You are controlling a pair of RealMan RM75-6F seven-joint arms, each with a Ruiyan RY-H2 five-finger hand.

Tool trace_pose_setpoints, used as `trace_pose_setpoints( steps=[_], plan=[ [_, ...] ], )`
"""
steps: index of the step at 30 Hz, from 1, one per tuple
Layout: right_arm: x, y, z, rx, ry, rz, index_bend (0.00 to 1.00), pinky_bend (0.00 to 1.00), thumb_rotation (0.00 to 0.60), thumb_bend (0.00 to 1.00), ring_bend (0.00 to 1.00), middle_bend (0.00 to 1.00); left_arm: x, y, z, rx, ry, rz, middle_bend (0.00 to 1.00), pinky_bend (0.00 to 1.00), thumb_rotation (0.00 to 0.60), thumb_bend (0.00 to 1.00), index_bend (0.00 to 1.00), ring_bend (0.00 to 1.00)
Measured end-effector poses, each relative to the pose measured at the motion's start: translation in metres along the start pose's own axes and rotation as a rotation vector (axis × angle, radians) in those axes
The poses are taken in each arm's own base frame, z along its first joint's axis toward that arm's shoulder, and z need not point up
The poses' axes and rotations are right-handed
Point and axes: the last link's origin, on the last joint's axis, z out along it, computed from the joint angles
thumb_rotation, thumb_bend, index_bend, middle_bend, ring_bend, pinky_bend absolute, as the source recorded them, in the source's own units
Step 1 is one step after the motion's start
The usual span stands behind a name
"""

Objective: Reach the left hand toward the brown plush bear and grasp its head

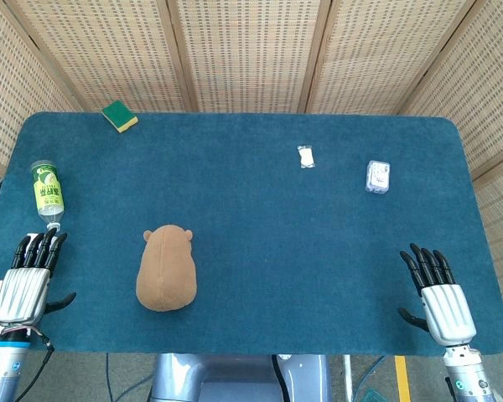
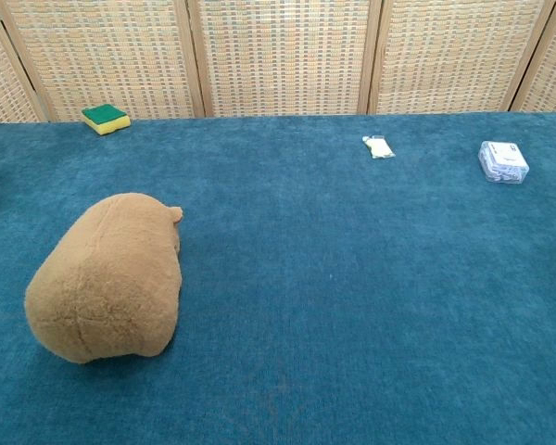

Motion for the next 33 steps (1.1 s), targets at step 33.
trace_pose_setpoints(
  steps=[33],
  plan=[
    [0.0009, -0.0013, 0.0002, 0.005, -0.004, 0.016, 0.0, 0.0, 0.6, 0.09, 0.0, 0.0, -0.0026, 0.0002, 0.0018, 0.001, -0.021, -0.017, 0.0, 0.0, 0.6, 0.0, 0.0, 0.0]
  ],
)
